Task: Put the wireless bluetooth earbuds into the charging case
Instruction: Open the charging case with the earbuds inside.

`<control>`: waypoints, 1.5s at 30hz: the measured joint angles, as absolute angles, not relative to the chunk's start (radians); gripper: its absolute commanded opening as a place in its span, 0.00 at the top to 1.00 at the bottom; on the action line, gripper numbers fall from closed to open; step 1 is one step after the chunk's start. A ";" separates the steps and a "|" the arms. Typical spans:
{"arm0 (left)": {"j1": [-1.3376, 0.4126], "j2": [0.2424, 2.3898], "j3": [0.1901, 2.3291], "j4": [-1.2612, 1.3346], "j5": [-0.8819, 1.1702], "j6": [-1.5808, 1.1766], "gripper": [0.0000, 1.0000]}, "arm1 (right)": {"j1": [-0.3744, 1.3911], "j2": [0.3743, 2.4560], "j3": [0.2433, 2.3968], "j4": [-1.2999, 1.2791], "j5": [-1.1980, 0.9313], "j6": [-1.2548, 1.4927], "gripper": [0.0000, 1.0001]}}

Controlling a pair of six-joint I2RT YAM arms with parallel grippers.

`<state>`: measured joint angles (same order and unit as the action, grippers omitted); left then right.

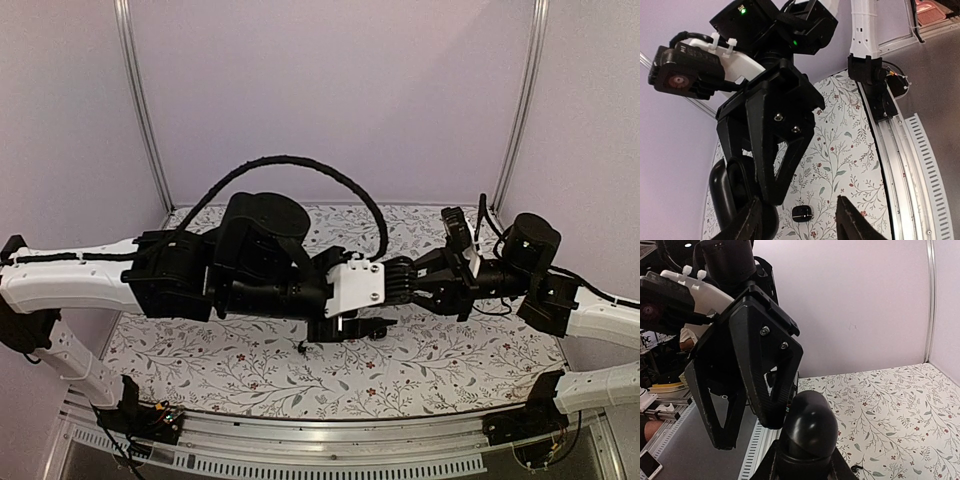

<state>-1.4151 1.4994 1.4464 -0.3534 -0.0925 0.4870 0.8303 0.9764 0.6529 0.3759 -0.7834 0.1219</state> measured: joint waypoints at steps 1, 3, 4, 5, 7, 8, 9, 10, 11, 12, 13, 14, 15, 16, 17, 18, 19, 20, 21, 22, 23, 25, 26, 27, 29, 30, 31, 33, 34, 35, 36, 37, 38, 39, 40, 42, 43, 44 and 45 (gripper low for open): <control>-1.415 1.498 1.446 -0.353 -0.093 0.485 0.52 | 0.830 0.976 0.652 0.376 -0.784 0.118 0.92; -1.414 1.492 1.444 -0.348 -0.095 0.477 0.55 | 0.830 0.976 0.646 0.380 -0.791 0.109 0.92; -1.409 1.484 1.440 -0.345 -0.095 0.474 0.56 | 0.830 0.976 0.642 0.382 -0.796 0.104 0.92; -1.406 1.475 1.439 -0.343 -0.094 0.468 0.57 | 0.830 0.977 0.639 0.382 -0.799 0.095 0.92; -1.399 1.451 1.437 -0.335 -0.087 0.459 0.57 | 0.830 0.976 0.633 0.382 -0.805 0.080 0.92; -1.391 1.437 1.436 -0.331 -0.083 0.455 0.57 | 0.830 0.976 0.631 0.382 -0.809 0.070 0.92; -1.383 1.422 1.435 -0.327 -0.079 0.451 0.57 | 0.830 0.976 0.628 0.382 -0.811 0.062 0.92; -1.375 1.413 1.435 -0.326 -0.078 0.447 0.58 | 0.830 0.976 0.627 0.382 -0.816 0.056 0.92; -1.368 1.400 1.434 -0.324 -0.075 0.442 0.58 | 0.830 0.976 0.627 0.382 -0.822 0.048 0.92; -1.357 1.394 1.434 -0.323 -0.074 0.440 0.58 | 0.830 0.976 0.627 0.382 -0.823 0.043 0.92; -1.353 1.390 1.432 -0.318 -0.072 0.437 0.57 | 0.830 0.975 0.627 0.382 -0.824 0.038 0.92; -1.349 1.386 1.429 -0.314 -0.071 0.436 0.55 | 0.830 0.975 0.627 0.382 -0.826 0.035 0.93; -1.348 1.386 1.426 -0.311 -0.068 0.434 0.53 | 0.830 0.975 0.627 0.382 -0.827 0.032 0.93; -1.348 1.386 1.424 -0.311 -0.067 0.431 0.52 | 0.830 0.975 0.627 0.381 -0.829 0.028 0.93; -1.348 1.390 1.424 -0.312 -0.067 0.429 0.51 | 0.830 0.975 0.627 0.382 -0.831 0.026 0.93; -1.348 1.395 1.424 -0.311 -0.067 0.424 0.50 | 0.830 0.975 0.627 0.381 -0.833 0.025 0.93; -1.348 1.399 1.424 -0.312 -0.068 0.425 0.49 | 0.830 0.975 0.627 0.382 -0.834 0.023 0.93; -1.348 1.405 1.424 -0.312 -0.068 0.421 0.48 | 0.830 0.975 0.627 0.382 -0.837 0.022 0.93; -1.348 1.411 1.424 -0.312 -0.068 0.420 0.48 | 0.830 0.975 0.627 0.382 -0.840 0.021 0.93; -1.348 1.417 1.424 -0.312 -0.068 0.419 0.48 | 0.830 0.975 0.627 0.382 -0.842 0.021 0.93; -1.348 1.421 1.424 -0.313 -0.069 0.418 0.48 | 0.830 0.975 0.627 0.382 -0.844 0.021 0.93; -1.348 1.430 1.424 -0.313 -0.072 0.417 0.48 | 0.830 0.975 0.627 0.381 -0.847 0.020 0.93; -1.347 1.433 1.424 -0.312 -0.074 0.417 0.48 | 0.830 0.975 0.627 0.381 -0.848 0.020 0.93; -1.347 1.438 1.424 -0.313 -0.077 0.417 0.48 | 0.830 0.975 0.627 0.381 -0.849 0.020 0.93; -1.346 1.449 1.425 -0.315 -0.083 0.416 0.48 | 0.830 0.975 0.627 0.381 -0.851 0.019 0.93; -1.345 1.455 1.427 -0.316 -0.088 0.416 0.48 | 0.831 0.975 0.627 0.381 -0.853 0.014 0.93; -1.345 1.461 1.428 -0.318 -0.092 0.416 0.48 | 0.831 0.975 0.627 0.381 -0.854 0.009 0.93; -1.341 1.472 1.429 -0.320 -0.102 0.414 0.49 | 0.831 0.975 0.627 0.381 -0.860 -0.002 0.93; -1.339 1.475 1.431 -0.320 -0.106 0.413 0.49 | 0.831 0.975 0.627 0.376 -0.863 -0.005 0.93; -1.337 1.476 1.432 -0.320 -0.110 0.412 0.49 | 0.831 0.975 0.627 0.374 -0.865 -0.010 0.93; -1.334 1.476 1.432 -0.321 -0.110 0.410 0.49 | 0.831 0.974 0.627 0.374 -0.865 -0.016 0.94; -1.332 1.476 1.433 -0.321 -0.110 0.409 0.49 | 0.831 0.974 0.627 0.374 -0.865 -0.020 0.94; -1.331 1.476 1.434 -0.320 -0.109 0.408 0.49 | 0.831 0.973 0.627 0.374 -0.865 -0.023 0.94; -1.330 1.476 1.434 -0.321 -0.108 0.406 0.49 | 0.831 0.972 0.627 0.373 -0.865 -0.027 0.94; -1.328 1.476 1.434 -0.321 -0.105 0.403 0.49 | 0.831 0.971 0.627 0.371 -0.865 -0.031 0.94; -1.324 1.476 1.434 -0.321 -0.098 0.399 0.49 | 0.831 0.971 0.627 0.368 -0.864 -0.039 0.94; -1.322 1.476 1.434 -0.321 -0.094 0.396 0.49 | 0.831 0.971 0.627 0.367 -0.863 -0.043 0.94; -1.320 1.476 1.434 -0.321 -0.089 0.394 0.49 | 0.831 0.971 0.627 0.367 -0.863 -0.044 0.94; -1.317 1.476 1.434 -0.322 -0.084 0.392 0.49 | 0.831 0.971 0.627 0.366 -0.862 -0.047 0.94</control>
<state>-1.3174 1.4757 1.4338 -0.3218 -0.0841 0.3916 0.8314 0.9710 0.6270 0.3664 -0.8623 -0.0467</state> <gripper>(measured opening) 0.509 0.235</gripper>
